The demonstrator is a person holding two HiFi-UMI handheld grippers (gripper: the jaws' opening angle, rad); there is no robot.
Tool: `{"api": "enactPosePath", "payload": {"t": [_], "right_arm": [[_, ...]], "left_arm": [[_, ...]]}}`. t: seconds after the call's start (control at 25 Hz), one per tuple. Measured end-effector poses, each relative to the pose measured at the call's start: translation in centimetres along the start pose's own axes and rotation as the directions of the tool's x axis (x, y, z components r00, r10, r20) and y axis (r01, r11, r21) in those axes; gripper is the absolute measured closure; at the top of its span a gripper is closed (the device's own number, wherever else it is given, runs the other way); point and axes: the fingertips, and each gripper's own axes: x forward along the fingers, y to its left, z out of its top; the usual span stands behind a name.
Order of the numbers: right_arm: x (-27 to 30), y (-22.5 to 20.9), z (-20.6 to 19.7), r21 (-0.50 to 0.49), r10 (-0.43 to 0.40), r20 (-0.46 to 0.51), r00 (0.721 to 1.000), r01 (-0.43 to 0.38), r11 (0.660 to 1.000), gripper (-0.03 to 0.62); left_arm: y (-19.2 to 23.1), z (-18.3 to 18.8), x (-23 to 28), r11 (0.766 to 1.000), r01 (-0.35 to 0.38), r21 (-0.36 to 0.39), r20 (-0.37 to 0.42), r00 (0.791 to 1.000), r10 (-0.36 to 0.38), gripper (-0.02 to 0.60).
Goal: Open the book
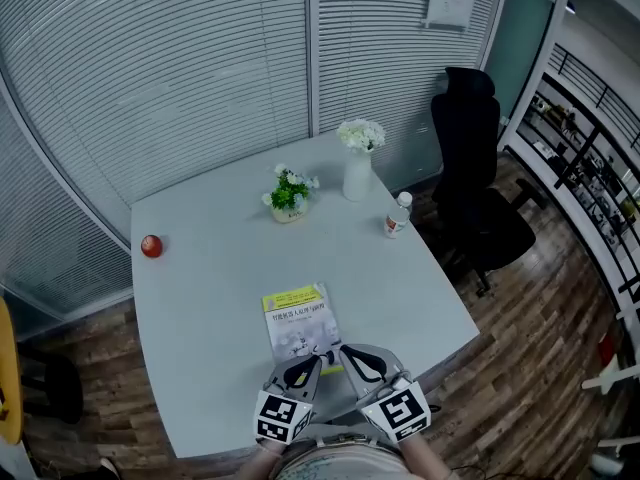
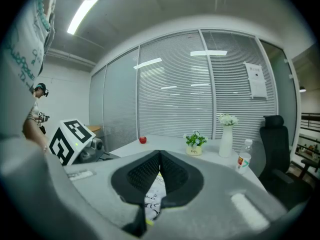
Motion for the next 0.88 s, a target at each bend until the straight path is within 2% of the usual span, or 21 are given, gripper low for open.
{"api": "enactPosePath", "payload": {"t": [0.24,0.48,0.88], "right_arm": [[-0.4,-0.1,-1.1,-0.01,-0.016,-0.019,1.0,0.016,1.0,0.591],[-0.7,-0.5,-1.8,-0.001,-0.037,-0.032,0.999,0.037,0.999,0.591],[-1.2,-0.8,-2.4,0.006,-0.059,-0.044,0.997,0.059,0.998,0.591]], "left_arm": [[1.2,-3.1,0.7,1.0,-0.017,0.023,-0.069,0.997,0.018,0.583],[1.9,-6.0,1.2,1.0,-0.017,-0.001,-0.134,0.991,0.017,0.583],[2.4,-8.8,2.4,1.0,0.0,0.008,-0.228,0.974,0.002,0.583]]}}
